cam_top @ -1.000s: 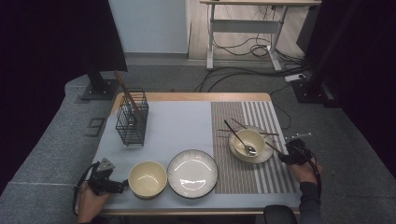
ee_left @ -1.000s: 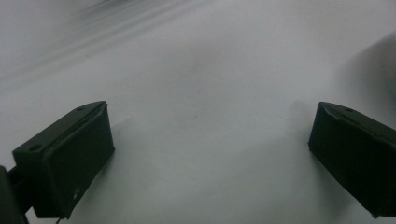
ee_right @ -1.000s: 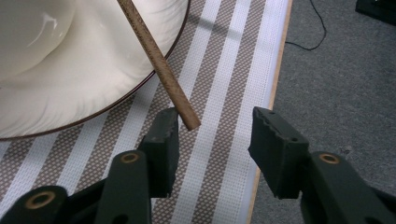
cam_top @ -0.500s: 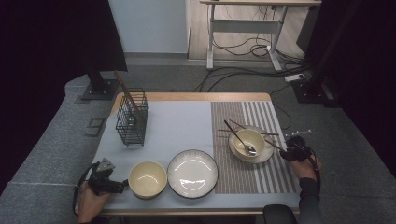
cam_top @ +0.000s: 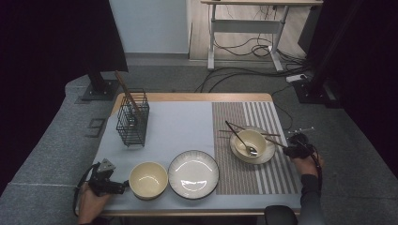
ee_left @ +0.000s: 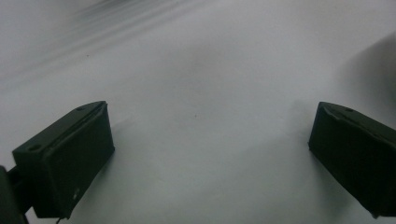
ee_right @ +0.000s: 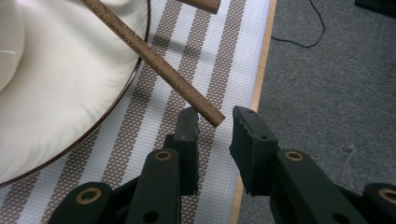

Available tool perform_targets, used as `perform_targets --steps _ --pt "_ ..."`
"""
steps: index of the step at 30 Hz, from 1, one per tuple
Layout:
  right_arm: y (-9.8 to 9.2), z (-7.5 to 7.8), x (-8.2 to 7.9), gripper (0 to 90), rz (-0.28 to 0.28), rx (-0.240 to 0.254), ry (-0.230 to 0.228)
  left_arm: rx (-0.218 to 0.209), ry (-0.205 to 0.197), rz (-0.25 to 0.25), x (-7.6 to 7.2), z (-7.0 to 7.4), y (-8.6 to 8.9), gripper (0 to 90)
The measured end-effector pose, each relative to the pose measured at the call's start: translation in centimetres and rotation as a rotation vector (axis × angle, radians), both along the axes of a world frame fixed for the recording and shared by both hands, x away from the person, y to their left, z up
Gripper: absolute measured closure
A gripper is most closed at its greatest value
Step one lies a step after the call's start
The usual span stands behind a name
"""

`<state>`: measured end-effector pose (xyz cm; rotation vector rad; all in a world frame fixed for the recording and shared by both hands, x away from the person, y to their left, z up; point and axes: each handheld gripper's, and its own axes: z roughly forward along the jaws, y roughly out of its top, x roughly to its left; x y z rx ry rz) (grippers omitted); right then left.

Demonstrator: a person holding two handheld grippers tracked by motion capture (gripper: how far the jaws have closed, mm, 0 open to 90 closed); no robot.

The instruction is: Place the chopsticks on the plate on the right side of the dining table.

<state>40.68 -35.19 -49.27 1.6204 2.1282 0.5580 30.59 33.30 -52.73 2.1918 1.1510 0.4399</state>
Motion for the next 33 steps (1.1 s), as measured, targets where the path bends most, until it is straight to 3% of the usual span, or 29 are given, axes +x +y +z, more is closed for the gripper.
perform_targets --steps 33 --pt "0.0 0.4 2.2 72.4 0.025 -0.042 -0.059 0.000 0.000 0.000 0.0 0.0 0.0 0.0"
